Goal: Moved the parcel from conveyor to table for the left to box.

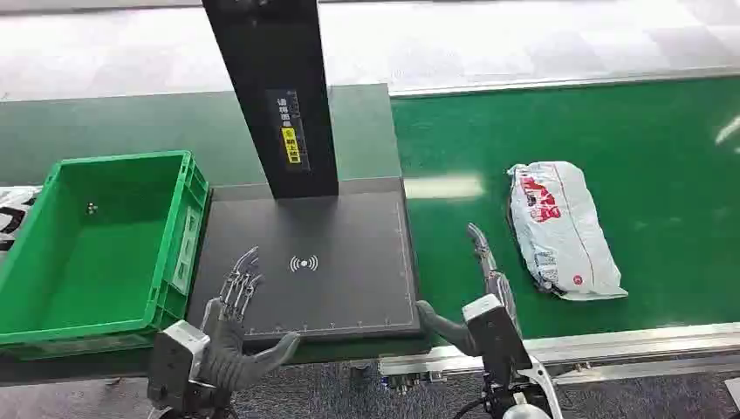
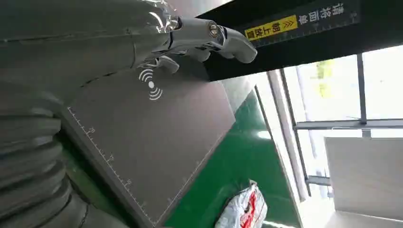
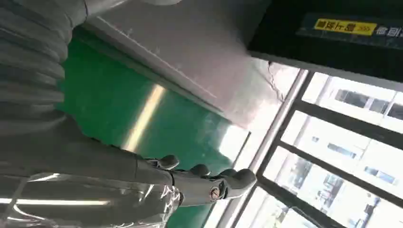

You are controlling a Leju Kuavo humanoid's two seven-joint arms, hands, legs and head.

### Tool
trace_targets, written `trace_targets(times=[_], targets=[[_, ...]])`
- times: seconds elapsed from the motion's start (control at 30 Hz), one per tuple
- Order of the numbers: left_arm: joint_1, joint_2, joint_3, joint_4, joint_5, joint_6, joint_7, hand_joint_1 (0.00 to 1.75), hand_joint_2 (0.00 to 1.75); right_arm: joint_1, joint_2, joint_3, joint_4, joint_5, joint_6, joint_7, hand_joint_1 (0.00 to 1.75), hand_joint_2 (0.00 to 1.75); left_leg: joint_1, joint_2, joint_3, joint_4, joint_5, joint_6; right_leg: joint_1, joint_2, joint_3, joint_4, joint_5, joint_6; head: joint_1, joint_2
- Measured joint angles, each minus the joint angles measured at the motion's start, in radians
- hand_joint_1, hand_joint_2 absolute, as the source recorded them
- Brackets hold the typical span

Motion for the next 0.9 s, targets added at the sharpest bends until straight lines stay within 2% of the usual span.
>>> trace_targets(times=[0.07,0.17,0.3,0.33,0.43,0.6,0.73,0.9], targets=[[0.001,0.0,0.0,-0.003,-0.002,0.0,0.001,0.0,1.75,-0.002,-0.001,-0.013,-0.009,0.073,-0.033,0.018,0.0,1.75,0.0,0.0,0.0,0.0,0.0,0.0,0.0,0.0,0.0,0.0,0.0,0.0,0.0,0.0],[0.002,0.0,0.002,-0.009,-0.005,-0.005,0.002,0.0,1.75,-0.037,-0.03,-0.071,-0.015,0.239,-0.05,0.123,0.0,1.75,0.0,0.0,0.0,0.0,0.0,0.0,0.0,0.0,0.0,0.0,0.0,0.0,0.0,0.0],[-0.002,-0.005,0.002,-0.013,-0.005,-0.01,0.004,0.0,1.75,-0.13,-0.098,-0.19,0.042,0.409,0.016,0.27,0.0,1.75,-0.001,0.0,0.0,0.001,0.0,0.001,-0.002,0.0,0.0,0.0,0.002,0.003,0.0,0.0],[-0.006,-0.006,0.003,-0.013,-0.003,-0.01,0.005,0.0,1.75,-0.166,-0.124,-0.219,0.076,0.388,0.05,0.274,0.0,1.75,-0.001,0.0,-0.001,0.001,0.001,0.002,-0.003,0.0,0.0,0.0,0.002,0.004,0.0,0.0],[-0.021,-0.006,0.003,-0.012,0.019,-0.007,-0.003,0.0,1.75,-0.302,-0.221,-0.309,0.236,0.192,0.193,0.212,0.0,1.75,-0.003,0.0,-0.001,0.002,0.003,0.005,-0.005,0.0,0.0,0.0,0.004,0.006,0.0,0.0],[-0.031,-0.005,0.002,-0.007,0.039,-0.005,-0.015,0.0,1.75,-0.447,-0.355,-0.401,0.443,0.129,0.215,0.207,0.0,1.75,-0.005,-0.003,-0.003,0.003,0.004,0.007,-0.006,-0.004,-0.001,-0.001,0.005,0.007,0.0,0.0],[-0.039,-0.005,0.002,0.003,0.052,-0.005,-0.023,0.0,1.75,-0.508,-0.445,-0.428,0.54,0.127,0.22,0.225,0.0,1.75,-0.007,-0.003,-0.005,0.003,0.003,0.008,-0.007,-0.003,-0.002,-0.001,0.005,0.007,0.0,0.0],[-0.053,-0.002,0.0,0.023,0.07,0.016,-0.039,0.0,1.75,-0.651,-0.552,-0.427,0.709,0.11,0.254,0.204,0.0,1.75,-0.007,-0.006,-0.007,0.003,0.004,0.009,-0.008,-0.006,-0.003,0.0,0.004,0.008,0.001,0.0]])
